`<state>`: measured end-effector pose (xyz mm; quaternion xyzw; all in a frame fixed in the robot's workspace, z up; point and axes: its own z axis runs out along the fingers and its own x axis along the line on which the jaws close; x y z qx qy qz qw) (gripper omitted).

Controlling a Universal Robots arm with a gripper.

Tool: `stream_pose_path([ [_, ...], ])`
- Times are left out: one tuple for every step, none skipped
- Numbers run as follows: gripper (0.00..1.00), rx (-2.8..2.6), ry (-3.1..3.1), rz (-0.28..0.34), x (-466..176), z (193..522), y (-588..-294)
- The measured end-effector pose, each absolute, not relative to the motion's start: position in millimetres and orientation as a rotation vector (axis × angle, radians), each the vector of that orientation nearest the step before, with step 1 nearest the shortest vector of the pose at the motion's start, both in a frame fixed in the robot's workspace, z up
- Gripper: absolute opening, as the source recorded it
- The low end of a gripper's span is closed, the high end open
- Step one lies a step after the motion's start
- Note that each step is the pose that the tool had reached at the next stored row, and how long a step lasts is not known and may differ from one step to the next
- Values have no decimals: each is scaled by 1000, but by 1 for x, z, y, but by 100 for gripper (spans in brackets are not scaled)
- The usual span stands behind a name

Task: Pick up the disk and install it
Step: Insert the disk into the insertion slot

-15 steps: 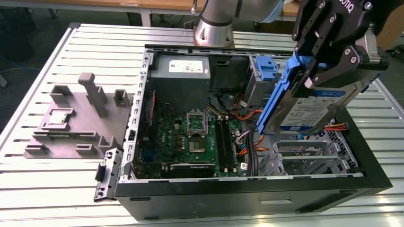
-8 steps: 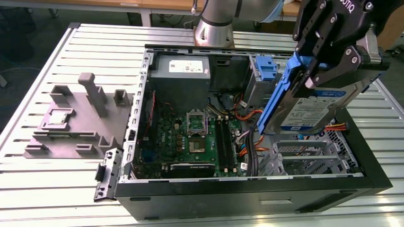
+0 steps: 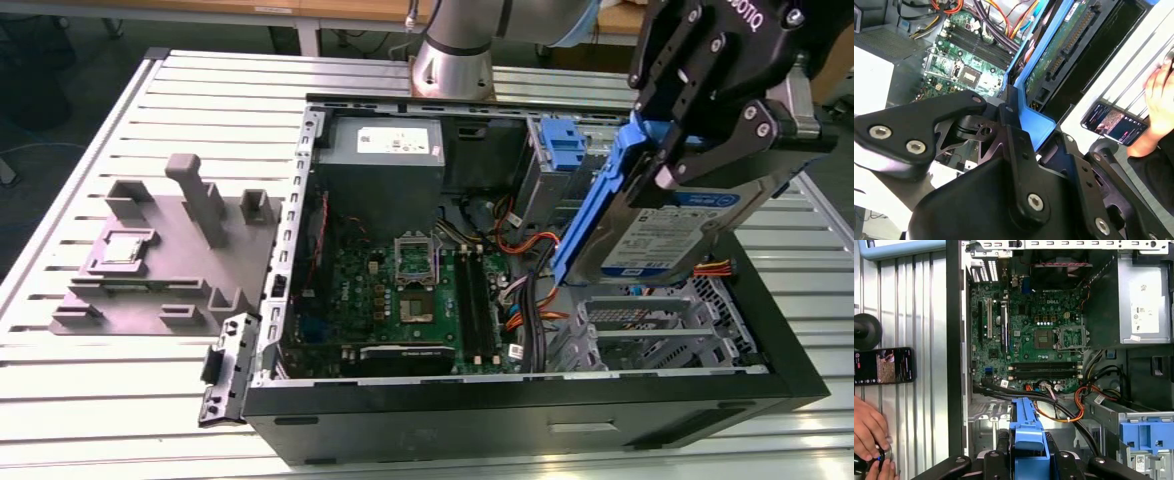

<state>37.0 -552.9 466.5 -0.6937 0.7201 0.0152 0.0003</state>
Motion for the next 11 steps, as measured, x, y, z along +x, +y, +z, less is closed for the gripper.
stream_pose_path([
  [37, -2179, 2262, 48, 39, 466, -553],
  [37, -2179, 2262, 48, 42, 466, -553],
  [37, -2179, 2262, 48, 44, 465, -554],
  [37, -2179, 2262, 48, 46, 464, -554],
  [37, -2179, 2262, 48, 48, 464, -555],
  [37, -2179, 2262, 48, 49, 463, -557],
  [37, -2179, 2262, 48, 50, 462, -559],
  [37, -2179, 2262, 48, 51, 461, -561],
  [37, -2179, 2262, 48, 51, 460, -563],
  [37, -2179, 2262, 48, 52, 459, -565],
  [37, -2179, 2262, 48, 54, 458, -566],
])
